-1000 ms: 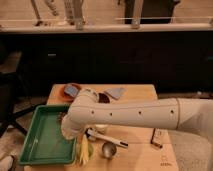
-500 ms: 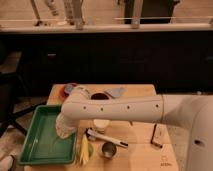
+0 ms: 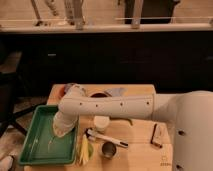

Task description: Place fork in tray

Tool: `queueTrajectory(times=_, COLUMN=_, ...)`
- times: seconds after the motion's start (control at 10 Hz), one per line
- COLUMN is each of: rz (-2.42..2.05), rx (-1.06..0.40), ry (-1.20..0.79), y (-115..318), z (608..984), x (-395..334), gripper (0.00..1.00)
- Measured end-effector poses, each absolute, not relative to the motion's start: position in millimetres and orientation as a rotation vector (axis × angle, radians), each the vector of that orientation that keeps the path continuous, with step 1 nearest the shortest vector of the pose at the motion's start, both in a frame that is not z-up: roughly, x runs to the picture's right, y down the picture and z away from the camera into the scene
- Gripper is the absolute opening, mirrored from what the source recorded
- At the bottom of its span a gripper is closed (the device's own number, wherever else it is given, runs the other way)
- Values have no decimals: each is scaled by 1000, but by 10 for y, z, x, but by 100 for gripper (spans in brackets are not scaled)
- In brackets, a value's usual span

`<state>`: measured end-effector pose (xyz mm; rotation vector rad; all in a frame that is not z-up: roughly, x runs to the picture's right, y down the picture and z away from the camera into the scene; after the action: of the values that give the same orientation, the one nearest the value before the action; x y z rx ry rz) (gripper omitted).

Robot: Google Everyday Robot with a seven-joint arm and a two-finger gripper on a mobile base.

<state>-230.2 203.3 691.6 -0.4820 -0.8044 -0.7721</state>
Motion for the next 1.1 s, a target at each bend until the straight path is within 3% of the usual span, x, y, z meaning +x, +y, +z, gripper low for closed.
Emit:
queueTrajectory(times=0.9, rz=-771, rx=-537, ry=-855, y=2133, z=7170, x=-2423, gripper=0)
queueTrajectory(times=1.1, rz=-771, rx=-537, ry=-855, y=2135, z=7171, x=-2422, gripper=6)
